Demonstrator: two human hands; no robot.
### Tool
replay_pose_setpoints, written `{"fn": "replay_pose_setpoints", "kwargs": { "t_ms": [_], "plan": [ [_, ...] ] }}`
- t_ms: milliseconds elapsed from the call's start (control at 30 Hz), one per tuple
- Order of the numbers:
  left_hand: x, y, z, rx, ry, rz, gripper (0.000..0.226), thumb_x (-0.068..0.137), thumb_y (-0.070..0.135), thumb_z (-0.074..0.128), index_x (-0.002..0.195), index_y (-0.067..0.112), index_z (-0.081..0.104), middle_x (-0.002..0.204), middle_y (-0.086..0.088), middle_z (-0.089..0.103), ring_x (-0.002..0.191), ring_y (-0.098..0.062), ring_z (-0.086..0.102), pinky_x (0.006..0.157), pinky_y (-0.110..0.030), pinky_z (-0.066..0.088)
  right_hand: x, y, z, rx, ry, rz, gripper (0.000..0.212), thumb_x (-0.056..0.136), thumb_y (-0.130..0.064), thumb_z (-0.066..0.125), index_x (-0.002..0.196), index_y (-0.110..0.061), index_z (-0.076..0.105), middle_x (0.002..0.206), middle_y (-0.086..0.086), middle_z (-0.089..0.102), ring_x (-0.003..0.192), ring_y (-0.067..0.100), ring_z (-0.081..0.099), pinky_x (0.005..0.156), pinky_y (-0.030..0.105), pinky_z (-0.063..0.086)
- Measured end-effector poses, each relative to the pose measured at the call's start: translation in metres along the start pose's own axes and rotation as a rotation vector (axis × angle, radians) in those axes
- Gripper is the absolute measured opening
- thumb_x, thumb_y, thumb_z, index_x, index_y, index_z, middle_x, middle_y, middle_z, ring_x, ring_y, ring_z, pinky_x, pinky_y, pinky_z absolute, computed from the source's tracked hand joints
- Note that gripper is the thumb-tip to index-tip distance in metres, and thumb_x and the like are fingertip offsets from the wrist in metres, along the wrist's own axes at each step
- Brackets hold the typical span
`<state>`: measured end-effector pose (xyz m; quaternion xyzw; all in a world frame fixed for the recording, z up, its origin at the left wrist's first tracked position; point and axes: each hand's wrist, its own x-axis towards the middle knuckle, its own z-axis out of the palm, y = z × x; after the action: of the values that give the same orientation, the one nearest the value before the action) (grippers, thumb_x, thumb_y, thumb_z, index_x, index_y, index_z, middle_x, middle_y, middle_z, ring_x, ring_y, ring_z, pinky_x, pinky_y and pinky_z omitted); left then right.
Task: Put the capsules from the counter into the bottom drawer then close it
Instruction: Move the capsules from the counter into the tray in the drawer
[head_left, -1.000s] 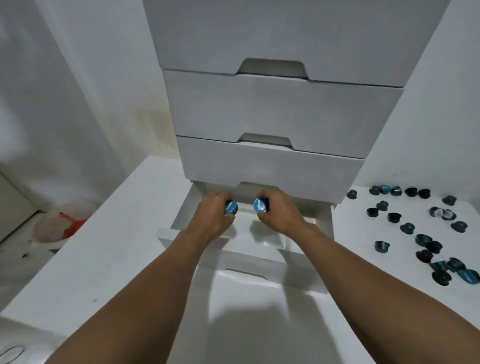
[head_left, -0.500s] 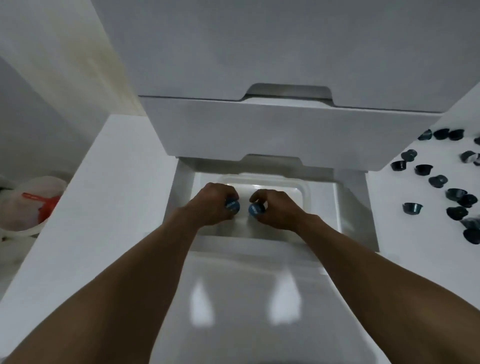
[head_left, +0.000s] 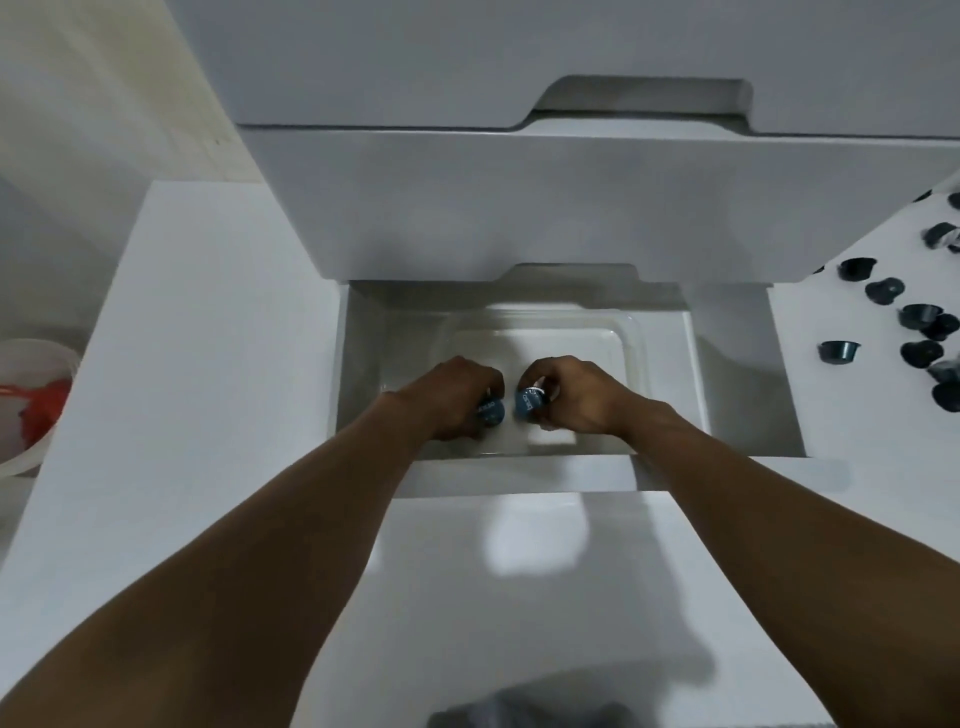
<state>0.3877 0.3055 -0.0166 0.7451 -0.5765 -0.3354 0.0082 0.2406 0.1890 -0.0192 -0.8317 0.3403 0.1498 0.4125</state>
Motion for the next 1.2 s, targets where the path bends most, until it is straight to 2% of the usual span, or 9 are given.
{"fn": "replay_pose_setpoints", "kwargs": {
  "t_ms": [67, 200, 267, 367, 433, 600, 767, 1033, 1200],
  "plan": [
    [0.000, 0.000, -0.001, -0.023, 0.003, 0.008, 0.043, 0.077, 0.027, 0.075, 0.117, 0.019, 0.059, 0.117, -0.007, 0.062, 0.103, -0.024, 0.058, 0.080, -0.026, 0.043, 0.000, 0.000, 0.001, 0.030, 0.000, 0.022, 0.023, 0.075, -0.007, 0.067, 0.088, -0.026, 0.067, 0.081, 0.007, 0.072, 0.067, 0.018, 0.070, 0.072, 0.029, 0.057],
    [0.002, 0.000, -0.002, -0.010, -0.008, -0.007, 0.026, 0.083, 0.026, 0.067, 0.107, 0.019, 0.065, 0.113, -0.009, 0.062, 0.098, -0.024, 0.059, 0.074, -0.025, 0.042, 0.000, -0.003, 0.003, 0.057, -0.046, 0.077, 0.029, 0.074, 0.000, 0.058, 0.078, -0.027, 0.067, 0.077, 0.011, 0.072, 0.067, 0.024, 0.070, 0.074, 0.036, 0.060],
    [0.002, 0.003, -0.004, 0.038, -0.022, -0.009, 0.026, 0.083, 0.027, 0.066, 0.107, 0.022, 0.065, 0.114, -0.009, 0.060, 0.099, -0.026, 0.058, 0.075, -0.027, 0.042, 0.000, -0.007, 0.004, 0.044, -0.091, 0.094, 0.023, 0.076, -0.003, 0.061, 0.080, -0.025, 0.067, 0.077, 0.008, 0.071, 0.062, 0.024, 0.069, 0.067, 0.031, 0.059],
    [0.001, 0.007, -0.008, 0.123, -0.052, -0.008, 0.030, 0.082, 0.029, 0.067, 0.111, 0.022, 0.064, 0.116, -0.009, 0.056, 0.101, -0.028, 0.056, 0.075, -0.029, 0.042, -0.001, -0.014, 0.006, -0.017, -0.145, 0.111, 0.017, 0.075, -0.006, 0.065, 0.078, -0.023, 0.066, 0.053, -0.008, 0.064, 0.045, 0.010, 0.059, 0.056, 0.017, 0.046],
    [0.000, 0.007, -0.010, 0.174, -0.075, -0.020, 0.029, 0.083, 0.027, 0.068, 0.111, 0.019, 0.066, 0.115, -0.010, 0.056, 0.098, -0.029, 0.058, 0.073, -0.029, 0.043, -0.002, -0.021, 0.008, -0.062, -0.175, 0.109, 0.014, 0.074, -0.010, 0.068, 0.077, -0.024, 0.067, 0.042, -0.014, 0.058, 0.047, 0.007, 0.057, 0.053, 0.014, 0.042],
    [-0.006, 0.003, -0.010, 0.211, -0.079, -0.055, 0.025, 0.082, 0.026, 0.070, 0.106, 0.018, 0.069, 0.111, -0.011, 0.061, 0.092, -0.028, 0.061, 0.070, -0.029, 0.044, 0.000, -0.030, 0.014, -0.161, -0.189, 0.060, 0.015, 0.074, -0.014, 0.067, 0.082, -0.025, 0.070, 0.068, -0.007, 0.063, 0.062, 0.007, 0.054, 0.054, 0.016, 0.039],
    [-0.009, 0.001, -0.008, 0.238, -0.048, -0.055, 0.026, 0.081, 0.027, 0.070, 0.106, 0.018, 0.067, 0.109, -0.011, 0.060, 0.090, -0.028, 0.062, 0.070, -0.030, 0.046, 0.002, -0.035, 0.018, -0.177, -0.185, 0.039, 0.012, 0.076, -0.012, 0.067, 0.079, -0.023, 0.070, 0.050, -0.013, 0.058, 0.056, 0.007, 0.051, 0.055, 0.016, 0.039],
    [-0.010, -0.001, -0.003, 0.237, -0.029, -0.080, 0.028, 0.081, 0.026, 0.070, 0.108, 0.018, 0.066, 0.110, -0.011, 0.060, 0.093, -0.029, 0.061, 0.077, -0.033, 0.049, 0.004, -0.034, 0.022, -0.173, -0.176, 0.029, 0.019, 0.076, -0.013, 0.066, 0.093, -0.017, 0.074, 0.080, 0.004, 0.073, 0.069, 0.017, 0.062, 0.061, 0.021, 0.046],
    [-0.014, -0.002, -0.002, 0.200, -0.010, -0.084, 0.039, 0.084, 0.027, 0.067, 0.122, 0.024, 0.057, 0.121, -0.006, 0.058, 0.105, -0.025, 0.059, 0.086, -0.034, 0.049, 0.004, -0.033, 0.014, -0.116, -0.165, 0.020, 0.025, 0.082, -0.009, 0.065, 0.107, -0.011, 0.069, 0.082, 0.004, 0.068, 0.065, 0.014, 0.064, 0.066, 0.022, 0.051]
  ]
}}
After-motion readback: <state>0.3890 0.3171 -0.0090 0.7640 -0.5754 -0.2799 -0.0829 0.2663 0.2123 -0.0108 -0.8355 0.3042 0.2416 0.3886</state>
